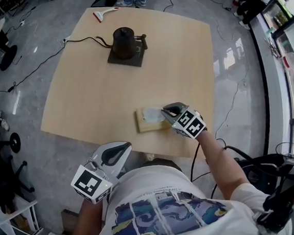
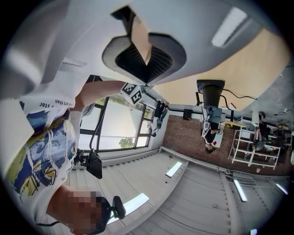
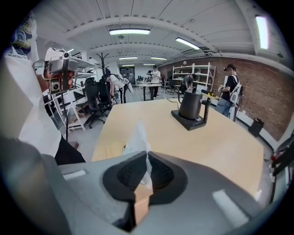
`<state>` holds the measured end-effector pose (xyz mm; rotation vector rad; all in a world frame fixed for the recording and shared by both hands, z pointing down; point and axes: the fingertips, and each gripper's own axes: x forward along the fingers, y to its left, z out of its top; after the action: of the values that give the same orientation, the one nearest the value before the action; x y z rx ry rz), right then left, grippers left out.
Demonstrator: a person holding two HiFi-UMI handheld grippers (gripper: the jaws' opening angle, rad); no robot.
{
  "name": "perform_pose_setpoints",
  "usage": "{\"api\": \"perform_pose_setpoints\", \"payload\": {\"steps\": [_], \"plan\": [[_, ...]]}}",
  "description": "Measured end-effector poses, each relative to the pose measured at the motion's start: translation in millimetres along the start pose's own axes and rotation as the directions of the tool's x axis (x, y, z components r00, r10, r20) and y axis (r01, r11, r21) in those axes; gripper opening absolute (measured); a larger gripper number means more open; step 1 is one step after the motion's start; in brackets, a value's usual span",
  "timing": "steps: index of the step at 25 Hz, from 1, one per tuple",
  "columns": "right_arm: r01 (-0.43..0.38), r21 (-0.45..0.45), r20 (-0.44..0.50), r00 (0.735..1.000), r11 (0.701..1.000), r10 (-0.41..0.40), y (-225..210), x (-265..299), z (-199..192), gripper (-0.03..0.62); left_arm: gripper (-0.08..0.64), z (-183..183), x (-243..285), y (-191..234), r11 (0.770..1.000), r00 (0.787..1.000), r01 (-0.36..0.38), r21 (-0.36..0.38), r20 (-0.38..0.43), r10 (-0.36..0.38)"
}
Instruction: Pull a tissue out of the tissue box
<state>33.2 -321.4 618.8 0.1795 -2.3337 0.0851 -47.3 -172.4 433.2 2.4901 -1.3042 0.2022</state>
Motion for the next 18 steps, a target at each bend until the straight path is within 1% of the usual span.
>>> {"api": "perform_pose_setpoints", "payload": {"steps": [3, 12, 18], "plan": [[0.021, 0.002, -0.002, 1.0, 1.0, -0.021, 0, -5, 2, 0.006, 0.002, -2, -7, -2, 1.0, 1.0, 0.013, -0.009, 0.005, -0.013], [0.087, 0.011, -0.007, 0.996, 0.996, -0.087, 9, -16, 8, 0.005, 0.002, -10, -38, -10, 0.999, 0.999, 0.041, -0.002, 0.006, -0.041], [0.124, 0.011, 0.0, 0.992, 0.992, -0.124, 10, -21, 12, 0.006, 0.002, -15, -49, -13, 0.998, 0.998, 0.06, 0.005, 0.007, -0.06]]}}
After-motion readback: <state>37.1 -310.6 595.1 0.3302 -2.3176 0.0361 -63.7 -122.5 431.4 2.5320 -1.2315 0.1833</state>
